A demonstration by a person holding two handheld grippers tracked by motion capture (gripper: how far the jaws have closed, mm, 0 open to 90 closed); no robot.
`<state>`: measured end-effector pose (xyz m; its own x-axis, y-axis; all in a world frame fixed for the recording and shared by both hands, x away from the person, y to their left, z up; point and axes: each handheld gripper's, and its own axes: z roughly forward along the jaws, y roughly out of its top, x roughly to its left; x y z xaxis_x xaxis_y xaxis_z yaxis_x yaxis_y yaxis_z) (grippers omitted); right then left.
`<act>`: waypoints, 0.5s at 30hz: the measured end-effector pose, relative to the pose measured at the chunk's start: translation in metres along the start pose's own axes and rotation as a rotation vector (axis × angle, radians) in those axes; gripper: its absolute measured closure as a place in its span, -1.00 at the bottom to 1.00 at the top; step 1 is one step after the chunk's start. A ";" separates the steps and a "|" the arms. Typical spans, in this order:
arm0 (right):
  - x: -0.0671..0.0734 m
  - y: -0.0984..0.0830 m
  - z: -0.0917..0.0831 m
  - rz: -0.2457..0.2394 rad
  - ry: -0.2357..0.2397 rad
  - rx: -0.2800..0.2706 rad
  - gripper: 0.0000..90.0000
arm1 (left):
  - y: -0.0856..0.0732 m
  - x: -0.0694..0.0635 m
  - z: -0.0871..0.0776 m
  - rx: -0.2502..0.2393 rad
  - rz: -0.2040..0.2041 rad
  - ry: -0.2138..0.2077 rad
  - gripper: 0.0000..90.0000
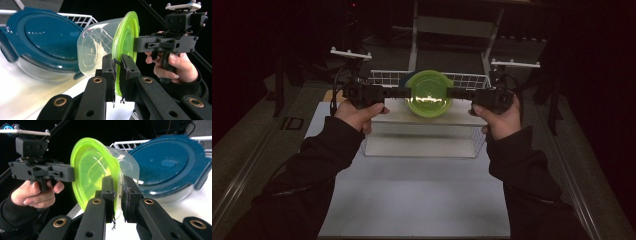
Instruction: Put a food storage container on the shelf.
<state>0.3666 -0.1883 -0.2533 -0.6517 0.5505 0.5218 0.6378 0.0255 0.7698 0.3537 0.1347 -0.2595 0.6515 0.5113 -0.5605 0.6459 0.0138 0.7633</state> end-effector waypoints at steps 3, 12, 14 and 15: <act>-0.003 0.007 0.003 0.002 -0.016 0.001 0.80 | 0.002 0.004 0.003 -0.006 -0.014 -0.003 0.82; -0.015 0.013 0.011 0.029 -0.035 0.015 0.80 | 0.009 0.015 0.014 -0.003 -0.039 0.020 0.81; -0.017 0.016 0.012 0.030 -0.038 0.016 0.80 | 0.012 0.017 0.015 -0.007 -0.036 0.029 0.81; -0.017 0.018 0.013 0.030 -0.042 0.013 0.80 | 0.015 0.018 0.016 -0.010 -0.032 0.041 0.80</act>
<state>0.3945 -0.1867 -0.2533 -0.6147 0.5857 0.5282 0.6620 0.0190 0.7493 0.3816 0.1306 -0.2637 0.6139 0.5449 -0.5712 0.6619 0.0391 0.7486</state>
